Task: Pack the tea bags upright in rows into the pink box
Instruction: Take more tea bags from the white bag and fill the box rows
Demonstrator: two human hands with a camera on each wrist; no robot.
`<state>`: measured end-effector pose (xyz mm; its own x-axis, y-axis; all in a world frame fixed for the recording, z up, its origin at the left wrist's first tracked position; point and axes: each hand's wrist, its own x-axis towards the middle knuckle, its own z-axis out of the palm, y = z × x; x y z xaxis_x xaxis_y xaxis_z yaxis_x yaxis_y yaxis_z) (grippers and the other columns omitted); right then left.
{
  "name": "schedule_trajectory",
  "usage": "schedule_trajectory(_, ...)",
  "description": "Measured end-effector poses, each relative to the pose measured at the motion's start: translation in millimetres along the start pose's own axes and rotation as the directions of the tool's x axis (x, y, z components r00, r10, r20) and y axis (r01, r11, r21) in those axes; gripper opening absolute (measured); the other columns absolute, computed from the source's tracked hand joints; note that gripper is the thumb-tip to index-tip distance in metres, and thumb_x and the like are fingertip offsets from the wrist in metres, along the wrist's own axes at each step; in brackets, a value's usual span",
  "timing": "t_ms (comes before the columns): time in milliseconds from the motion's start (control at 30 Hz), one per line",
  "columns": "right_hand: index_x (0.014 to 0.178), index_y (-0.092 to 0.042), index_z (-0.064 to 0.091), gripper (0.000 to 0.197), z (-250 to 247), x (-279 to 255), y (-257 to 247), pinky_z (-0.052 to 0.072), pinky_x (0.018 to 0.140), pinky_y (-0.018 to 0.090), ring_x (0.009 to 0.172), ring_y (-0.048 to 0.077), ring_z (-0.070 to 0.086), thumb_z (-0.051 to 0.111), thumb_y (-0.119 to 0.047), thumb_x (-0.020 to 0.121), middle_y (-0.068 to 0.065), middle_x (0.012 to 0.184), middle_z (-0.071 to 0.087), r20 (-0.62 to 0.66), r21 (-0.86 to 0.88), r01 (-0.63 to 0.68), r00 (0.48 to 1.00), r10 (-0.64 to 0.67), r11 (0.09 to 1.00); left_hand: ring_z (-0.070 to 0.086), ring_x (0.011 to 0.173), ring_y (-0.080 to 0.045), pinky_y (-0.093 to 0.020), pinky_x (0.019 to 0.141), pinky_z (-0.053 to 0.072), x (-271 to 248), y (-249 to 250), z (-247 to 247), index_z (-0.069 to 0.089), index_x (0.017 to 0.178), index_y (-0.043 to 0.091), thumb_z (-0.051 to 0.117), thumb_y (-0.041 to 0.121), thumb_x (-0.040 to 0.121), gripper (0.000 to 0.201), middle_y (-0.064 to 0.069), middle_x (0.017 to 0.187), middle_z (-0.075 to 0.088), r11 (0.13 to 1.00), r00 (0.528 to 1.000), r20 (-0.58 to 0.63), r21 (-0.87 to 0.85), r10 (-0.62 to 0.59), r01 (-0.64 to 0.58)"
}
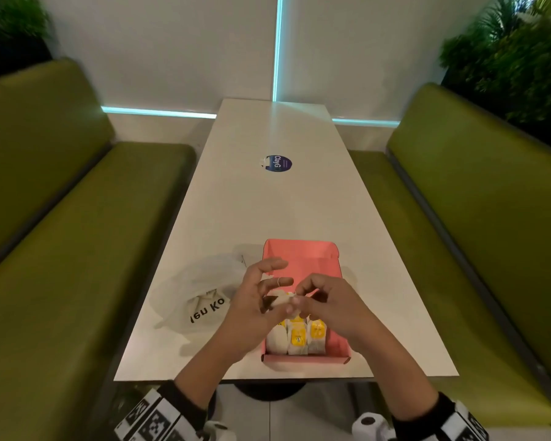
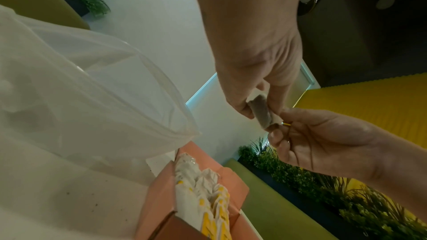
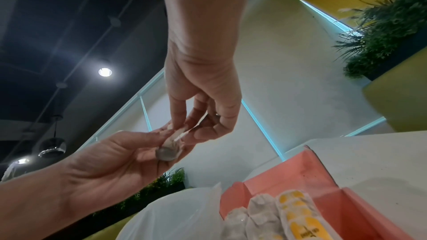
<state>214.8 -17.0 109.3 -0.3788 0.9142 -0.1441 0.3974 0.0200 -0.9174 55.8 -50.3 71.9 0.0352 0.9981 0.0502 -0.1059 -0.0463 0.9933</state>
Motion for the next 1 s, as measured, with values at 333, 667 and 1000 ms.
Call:
schedule_trajectory(333,0.077,-0.024,0.063,0.014,-10.9,0.5,-8.4,0.048,0.063,0.016,0.067,0.004,0.058,0.073,-0.015,0.079,-0.011,0.083,0.062,-0.034,-0.178,0.078,0.996,-0.086,0.981,0.063,0.070,-0.012,-0.020,0.065,0.050,-5.2,-4.5,4.9,0.053,0.111,0.031,0.071,0.014,0.082,0.038,-0.002,0.080,0.069,0.970,0.998,-0.064,0.245,0.019,-0.003)
schedule_trajectory(667,0.067,-0.031,0.054,0.025,-25.2,16.2,5.2,0.037,0.062,0.004,0.060,-0.006,0.054,0.066,-0.016,0.084,-0.020,0.064,0.056,-0.184,-0.424,0.086,0.967,-0.178,0.902,0.062,0.076,-0.004,-0.018,0.065,0.053,1.1,-0.9,3.9,0.058,0.102,0.025,0.070,0.001,0.080,0.035,0.007,0.098,0.064,0.946,0.985,-0.154,0.323,0.080,-0.027)
schedule_trajectory(1000,0.075,-0.022,0.048,0.014,-0.5,45.9,78.9,0.039,0.069,0.026,0.082,0.018,0.055,0.057,-0.028,0.085,0.002,0.087,0.060,-0.082,-0.653,-0.193,0.979,0.184,0.732,0.061,0.077,-0.001,-0.008,0.065,0.047,7.3,-42.0,-5.9,0.063,0.093,0.022,0.069,0.010,0.082,0.017,0.014,0.096,0.065,0.879,0.958,-0.283,0.442,-0.052,0.179)
